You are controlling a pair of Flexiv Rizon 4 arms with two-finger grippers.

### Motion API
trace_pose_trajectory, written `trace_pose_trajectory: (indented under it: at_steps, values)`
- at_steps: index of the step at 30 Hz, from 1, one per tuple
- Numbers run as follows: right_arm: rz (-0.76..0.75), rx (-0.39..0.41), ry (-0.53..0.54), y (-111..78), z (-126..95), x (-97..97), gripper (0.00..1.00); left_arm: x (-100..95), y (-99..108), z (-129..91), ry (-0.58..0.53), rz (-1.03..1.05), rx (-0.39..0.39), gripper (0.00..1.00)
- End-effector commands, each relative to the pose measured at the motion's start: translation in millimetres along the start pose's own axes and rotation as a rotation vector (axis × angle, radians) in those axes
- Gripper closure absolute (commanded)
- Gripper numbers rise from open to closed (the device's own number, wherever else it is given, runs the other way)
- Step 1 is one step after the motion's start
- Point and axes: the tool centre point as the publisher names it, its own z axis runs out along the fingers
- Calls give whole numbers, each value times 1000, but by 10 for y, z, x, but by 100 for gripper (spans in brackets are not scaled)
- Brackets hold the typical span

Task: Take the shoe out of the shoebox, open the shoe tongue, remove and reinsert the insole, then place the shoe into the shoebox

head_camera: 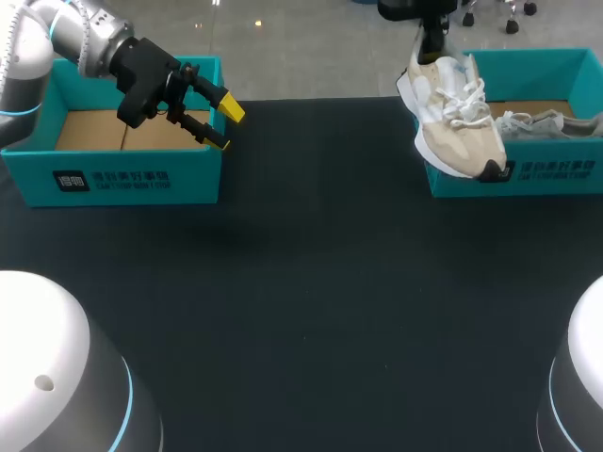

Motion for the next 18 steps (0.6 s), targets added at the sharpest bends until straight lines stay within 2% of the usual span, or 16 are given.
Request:
trace_pose_trajectory:
  at_steps: [1,4,8,10,18]
  values:
    - [28,-15,29,-356,90,-267,100,0,-4,-4,4,1,1,0]
    - [39,-22,29,-629,161,-445,100,0,-4,-4,4,1,1,0]
    - [-33,13,-8,-912,245,-594,100,0,-4,-4,4,1,1,0]
    - [-76,7,-21,-1025,273,-630,100,0,-4,-4,4,1,1,0]
    - [-67,43,-6,-1380,392,-780,100,0,-4,-4,4,1,1,0]
